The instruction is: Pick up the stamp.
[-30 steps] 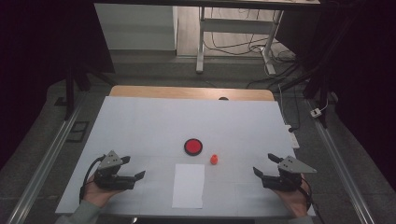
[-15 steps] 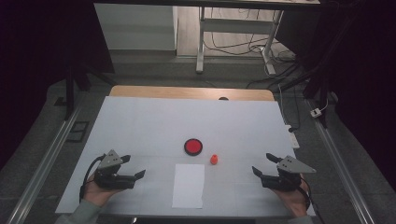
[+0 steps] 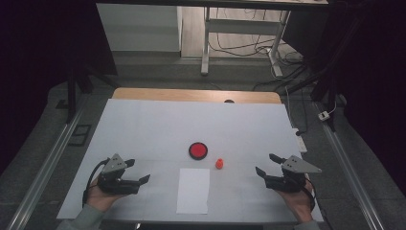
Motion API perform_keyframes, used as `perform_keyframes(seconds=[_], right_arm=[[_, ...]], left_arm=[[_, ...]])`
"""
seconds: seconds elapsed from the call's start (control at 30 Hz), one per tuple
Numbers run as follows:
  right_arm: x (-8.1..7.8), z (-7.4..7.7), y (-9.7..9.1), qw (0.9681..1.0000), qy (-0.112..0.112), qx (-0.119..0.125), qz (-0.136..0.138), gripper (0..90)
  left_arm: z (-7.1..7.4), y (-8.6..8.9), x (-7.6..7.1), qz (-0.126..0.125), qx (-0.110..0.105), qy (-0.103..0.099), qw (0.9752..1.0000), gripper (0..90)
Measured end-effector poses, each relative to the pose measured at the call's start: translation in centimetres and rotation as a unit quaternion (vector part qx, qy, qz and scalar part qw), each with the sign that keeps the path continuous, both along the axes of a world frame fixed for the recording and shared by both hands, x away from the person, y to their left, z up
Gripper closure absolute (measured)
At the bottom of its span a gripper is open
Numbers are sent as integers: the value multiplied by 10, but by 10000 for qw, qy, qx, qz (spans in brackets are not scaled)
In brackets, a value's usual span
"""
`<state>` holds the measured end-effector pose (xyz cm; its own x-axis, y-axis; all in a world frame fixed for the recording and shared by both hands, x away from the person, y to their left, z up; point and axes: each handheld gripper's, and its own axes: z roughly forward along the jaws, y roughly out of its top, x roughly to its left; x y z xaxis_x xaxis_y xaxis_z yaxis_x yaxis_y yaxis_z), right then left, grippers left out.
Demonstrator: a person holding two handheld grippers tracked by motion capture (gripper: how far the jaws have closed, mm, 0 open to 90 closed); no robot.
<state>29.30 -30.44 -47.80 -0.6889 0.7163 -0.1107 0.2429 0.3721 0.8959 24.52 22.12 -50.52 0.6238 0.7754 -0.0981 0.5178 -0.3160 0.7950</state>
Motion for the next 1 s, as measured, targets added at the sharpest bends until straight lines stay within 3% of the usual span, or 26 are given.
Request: perform_keyframes(seconds=[0.3,0.6,1.0], right_arm=[[6,3,13,9999,52,-11,98,269],[16,11,36,9997,42,-33,226,272],[23,12,63,9985,142,-43,519,280]], left_arm=[[-2,-1,5,-33,-8,35,10000,166],[-2,0,6,-48,21,41,10000,169],[-3,-2,6,-47,91,37,9999,171]])
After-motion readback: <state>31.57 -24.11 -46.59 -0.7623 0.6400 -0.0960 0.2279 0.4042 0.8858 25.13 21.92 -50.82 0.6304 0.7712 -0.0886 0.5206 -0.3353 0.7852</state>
